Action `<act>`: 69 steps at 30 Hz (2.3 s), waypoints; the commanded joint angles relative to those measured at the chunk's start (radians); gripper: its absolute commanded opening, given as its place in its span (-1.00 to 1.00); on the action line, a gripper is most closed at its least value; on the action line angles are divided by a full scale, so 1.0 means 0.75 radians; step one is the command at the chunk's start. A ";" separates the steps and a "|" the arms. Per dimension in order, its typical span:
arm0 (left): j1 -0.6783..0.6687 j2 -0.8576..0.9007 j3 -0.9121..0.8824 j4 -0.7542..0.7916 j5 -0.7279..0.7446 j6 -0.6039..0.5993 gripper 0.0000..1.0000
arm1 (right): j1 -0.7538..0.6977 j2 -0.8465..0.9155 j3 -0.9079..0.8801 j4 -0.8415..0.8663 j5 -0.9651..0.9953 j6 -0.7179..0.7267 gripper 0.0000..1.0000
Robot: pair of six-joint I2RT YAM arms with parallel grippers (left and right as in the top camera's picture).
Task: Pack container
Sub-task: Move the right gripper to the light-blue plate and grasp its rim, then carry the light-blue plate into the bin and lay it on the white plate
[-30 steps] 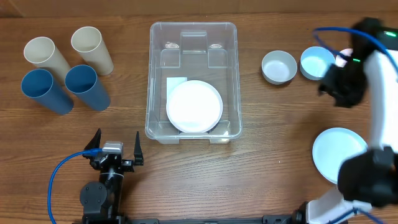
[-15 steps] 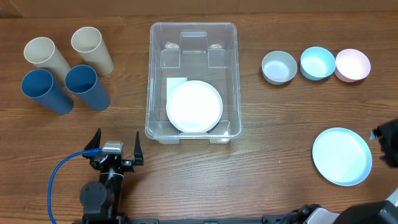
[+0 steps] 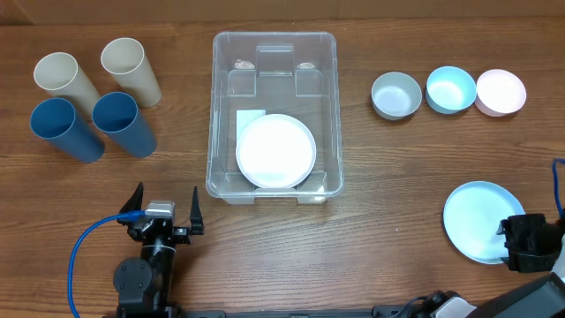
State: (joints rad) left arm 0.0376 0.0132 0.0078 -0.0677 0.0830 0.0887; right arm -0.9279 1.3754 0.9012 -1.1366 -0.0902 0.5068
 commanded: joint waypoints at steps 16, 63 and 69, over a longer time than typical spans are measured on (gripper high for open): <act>0.012 -0.010 -0.004 -0.001 0.019 0.002 1.00 | -0.005 0.214 -0.202 0.324 0.019 0.039 -0.01; 0.012 -0.010 -0.004 0.000 0.019 0.002 1.00 | 0.776 0.331 -0.066 0.667 -0.021 -0.138 0.04; 0.012 -0.010 -0.004 0.000 0.019 0.002 1.00 | 0.776 0.520 -0.066 0.676 -0.020 -0.138 -0.62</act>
State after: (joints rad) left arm 0.0376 0.0132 0.0078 -0.0677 0.0830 0.0883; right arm -0.3519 1.6756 0.8761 -0.6472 -0.1154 0.4095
